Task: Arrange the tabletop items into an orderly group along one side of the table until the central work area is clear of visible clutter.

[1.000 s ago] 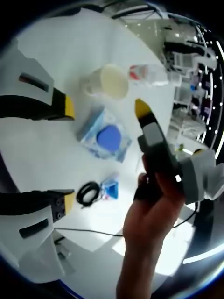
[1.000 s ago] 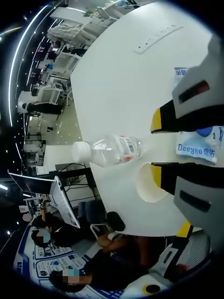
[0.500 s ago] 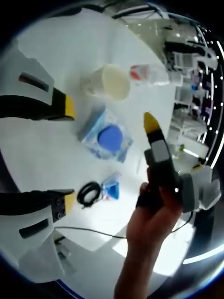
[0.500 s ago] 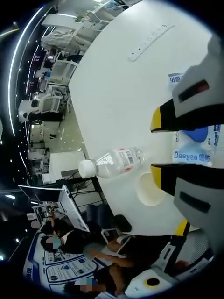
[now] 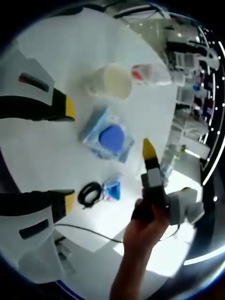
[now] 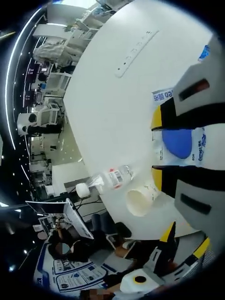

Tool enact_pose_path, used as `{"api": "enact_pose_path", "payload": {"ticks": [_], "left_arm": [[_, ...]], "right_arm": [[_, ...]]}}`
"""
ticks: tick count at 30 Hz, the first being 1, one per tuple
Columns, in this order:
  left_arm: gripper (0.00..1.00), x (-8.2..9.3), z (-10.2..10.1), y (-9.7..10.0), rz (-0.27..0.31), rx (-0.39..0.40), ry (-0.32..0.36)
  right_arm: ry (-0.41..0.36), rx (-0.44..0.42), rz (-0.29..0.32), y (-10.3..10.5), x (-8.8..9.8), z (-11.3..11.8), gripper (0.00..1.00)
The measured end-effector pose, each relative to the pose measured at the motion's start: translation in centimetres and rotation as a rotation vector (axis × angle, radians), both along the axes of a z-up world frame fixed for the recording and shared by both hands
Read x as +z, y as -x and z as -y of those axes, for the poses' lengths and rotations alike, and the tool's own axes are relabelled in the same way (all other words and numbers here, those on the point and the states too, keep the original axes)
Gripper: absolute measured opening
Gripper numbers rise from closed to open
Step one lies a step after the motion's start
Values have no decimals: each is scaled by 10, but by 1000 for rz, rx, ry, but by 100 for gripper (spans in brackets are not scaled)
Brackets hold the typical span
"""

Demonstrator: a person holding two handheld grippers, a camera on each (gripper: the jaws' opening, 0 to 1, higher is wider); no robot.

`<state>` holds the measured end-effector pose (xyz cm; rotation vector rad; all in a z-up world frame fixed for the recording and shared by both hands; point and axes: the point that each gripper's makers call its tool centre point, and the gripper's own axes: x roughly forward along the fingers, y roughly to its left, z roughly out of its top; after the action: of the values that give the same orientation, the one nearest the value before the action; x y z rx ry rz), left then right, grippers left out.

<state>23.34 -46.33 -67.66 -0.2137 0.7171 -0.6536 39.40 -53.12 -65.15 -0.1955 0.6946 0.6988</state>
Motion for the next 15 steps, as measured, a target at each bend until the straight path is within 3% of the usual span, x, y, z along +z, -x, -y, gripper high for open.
{"api": "enact_pose_path", "payload": {"ticks": [7, 15], "left_arm": [[56, 0, 1, 0, 2, -4, 0], [56, 0, 3, 1, 3, -10, -4]], "right_arm": [[4, -46, -24, 10, -10, 26, 29], [-20, -80, -44, 25, -16, 36, 32]]}}
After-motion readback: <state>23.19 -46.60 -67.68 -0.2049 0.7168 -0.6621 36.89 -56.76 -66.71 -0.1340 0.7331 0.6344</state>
